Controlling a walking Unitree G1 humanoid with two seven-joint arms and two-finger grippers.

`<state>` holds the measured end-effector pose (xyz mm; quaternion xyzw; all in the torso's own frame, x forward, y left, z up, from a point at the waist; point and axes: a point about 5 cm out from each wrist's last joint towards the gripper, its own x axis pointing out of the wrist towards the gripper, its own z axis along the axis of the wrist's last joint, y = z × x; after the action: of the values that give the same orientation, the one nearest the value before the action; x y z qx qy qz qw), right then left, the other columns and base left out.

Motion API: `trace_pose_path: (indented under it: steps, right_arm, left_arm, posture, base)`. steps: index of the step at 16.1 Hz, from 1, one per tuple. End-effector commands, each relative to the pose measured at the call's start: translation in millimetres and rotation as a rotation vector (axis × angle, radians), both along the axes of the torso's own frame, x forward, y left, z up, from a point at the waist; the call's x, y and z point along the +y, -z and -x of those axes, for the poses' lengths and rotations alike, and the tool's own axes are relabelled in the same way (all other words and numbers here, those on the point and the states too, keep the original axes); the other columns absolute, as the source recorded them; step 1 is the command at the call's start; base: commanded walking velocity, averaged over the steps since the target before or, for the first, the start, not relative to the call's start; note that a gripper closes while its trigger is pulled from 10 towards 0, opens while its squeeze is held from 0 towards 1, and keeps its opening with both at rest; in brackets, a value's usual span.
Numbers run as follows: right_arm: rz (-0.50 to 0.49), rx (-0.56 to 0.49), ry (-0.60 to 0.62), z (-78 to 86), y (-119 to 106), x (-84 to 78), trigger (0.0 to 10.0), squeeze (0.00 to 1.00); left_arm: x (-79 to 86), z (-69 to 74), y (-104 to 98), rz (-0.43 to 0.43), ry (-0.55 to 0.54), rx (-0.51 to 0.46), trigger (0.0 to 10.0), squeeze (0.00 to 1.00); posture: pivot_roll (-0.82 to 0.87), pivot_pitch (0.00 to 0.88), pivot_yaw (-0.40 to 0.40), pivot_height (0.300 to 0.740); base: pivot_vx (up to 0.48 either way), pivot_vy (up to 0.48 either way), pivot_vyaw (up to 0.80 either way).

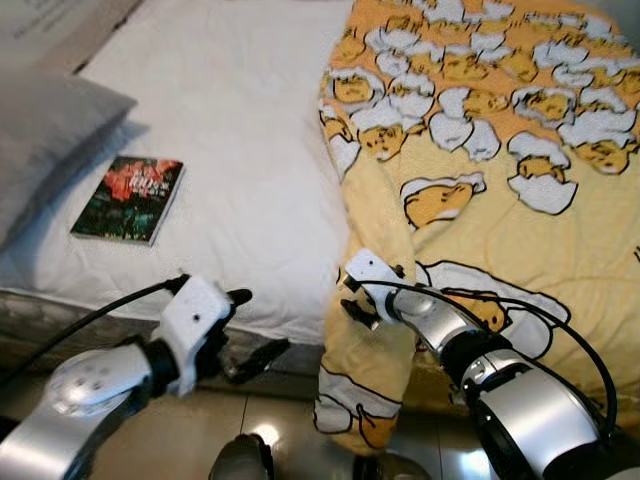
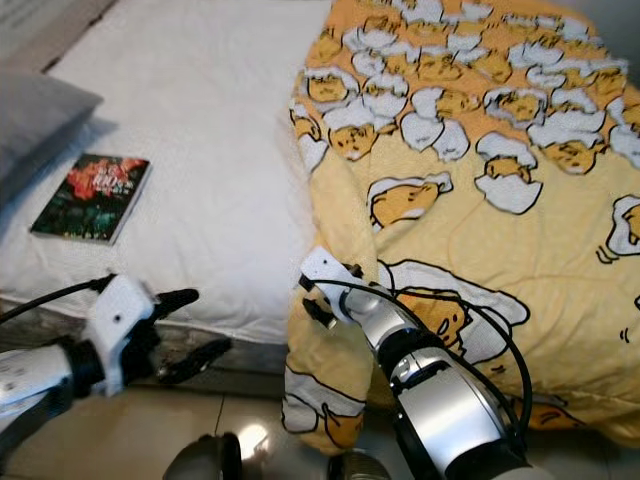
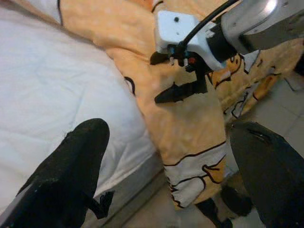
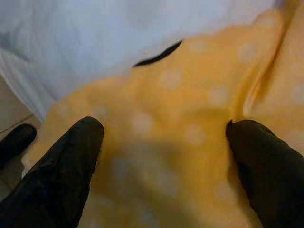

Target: Clean up the room

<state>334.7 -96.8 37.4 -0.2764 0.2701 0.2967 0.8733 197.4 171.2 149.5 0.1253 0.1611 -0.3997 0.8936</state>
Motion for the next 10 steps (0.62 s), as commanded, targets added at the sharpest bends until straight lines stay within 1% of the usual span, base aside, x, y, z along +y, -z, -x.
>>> trace_pose_path:
  steps: [1, 2, 3, 4, 6, 10]
  right_arm:
    - [0.008, 0.007, 0.019, -0.2, 1.1, -4.5, 7.0, 0.00]
    - [0.021, 0.007, 0.021, 1.2, 3.3, -6.0, 3.0, 0.00]
    - [0.025, 0.007, 0.021, 1.8, 4.2, -6.4, 3.0, 0.00]
    - [0.026, 0.018, 0.028, 4.3, 7.6, -8.0, 0.0, 0.00]
    - [0.018, 0.036, 0.040, 7.4, 11.5, -9.0, 0.0, 0.00]
    - [-0.006, 0.053, 0.035, 10.3, 14.2, -6.5, 0.0, 0.00]
  left_arm:
    - [-1.4, 6.4, -5.8, 0.002, 0.022, 0.006, 10.0, 0.00]
    - [-2.0, 9.0, -7.0, -0.005, 0.029, 0.015, 10.0, 0.00]
    - [-2.2, 10.5, -7.5, -0.007, 0.031, 0.019, 10.0, 0.00]
    - [-2.8, 14.7, -8.0, -0.014, 0.051, 0.038, 10.0, 0.00]
    - [-1.7, 19.3, -8.6, -0.029, 0.066, 0.057, 10.0, 0.00]
    - [-2.3, 20.3, -9.3, -0.032, 0.062, 0.062, 10.0, 0.00]
  posture:
    - [0.25, 0.213, -0.042, 0.740]
    - [0.25, 0.212, -0.041, 0.740]
    - [0.25, 0.211, -0.040, 0.740]
    - [0.26, 0.210, -0.036, 0.740]
    - [0.26, 0.212, -0.033, 0.740]
    - [0.26, 0.206, -0.029, 0.740]
  base:
    - [0.000, 0.000, 0.00]
    - [0.000, 0.000, 0.00]
    - [0.000, 0.000, 0.00]
    - [0.000, 0.000, 0.00]
    - [0.000, 0.000, 0.00]
    - [0.000, 0.000, 0.00]
